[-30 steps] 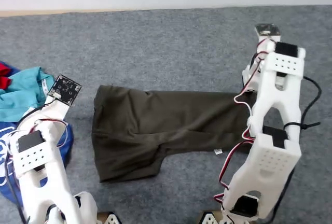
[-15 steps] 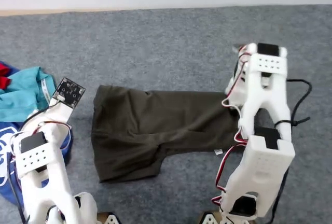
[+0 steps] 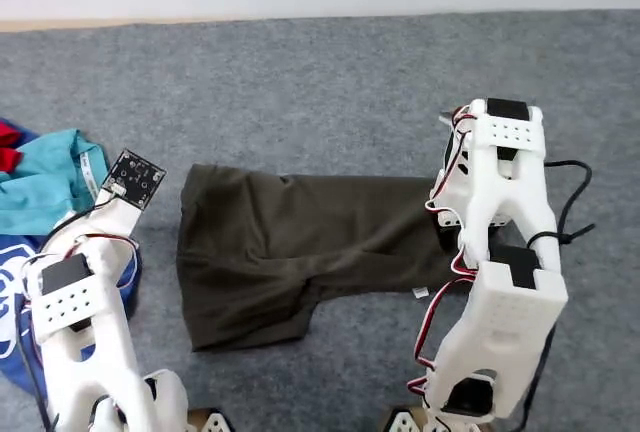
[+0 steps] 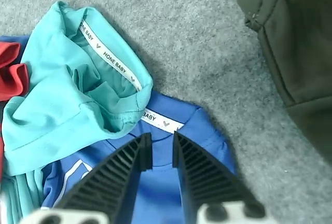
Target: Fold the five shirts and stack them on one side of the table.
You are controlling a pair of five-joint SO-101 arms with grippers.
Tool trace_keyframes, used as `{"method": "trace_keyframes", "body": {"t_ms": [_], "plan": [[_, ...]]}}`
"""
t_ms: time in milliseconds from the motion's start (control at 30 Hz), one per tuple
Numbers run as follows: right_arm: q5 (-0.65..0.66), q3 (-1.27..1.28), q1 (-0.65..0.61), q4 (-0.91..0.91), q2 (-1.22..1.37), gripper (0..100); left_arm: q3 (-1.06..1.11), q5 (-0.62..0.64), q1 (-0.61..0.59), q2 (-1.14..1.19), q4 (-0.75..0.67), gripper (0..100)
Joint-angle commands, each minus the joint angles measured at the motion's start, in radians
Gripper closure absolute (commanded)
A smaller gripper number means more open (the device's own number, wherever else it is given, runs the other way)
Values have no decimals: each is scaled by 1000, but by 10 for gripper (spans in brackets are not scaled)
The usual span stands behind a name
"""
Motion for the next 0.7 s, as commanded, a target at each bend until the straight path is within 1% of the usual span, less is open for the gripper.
{"method": "trace_keyframes", "body": {"t_ms": [0,267,367,567,667], "plan": [[-26,-5,21,31,-74,802,-5,2,8,-20,-21,924],[-29,-6,31,-5,-71,804,-5,2,8,-20,-21,924],[-29,-8,33,-21,-35,804,-5,2,8,-20,-21,924],[-29,-23,85,-18,27,804,-5,0,8,-20,-18,924],[-28,-55,87,-5,27,804,5,0,8,-23,-21,924]]}}
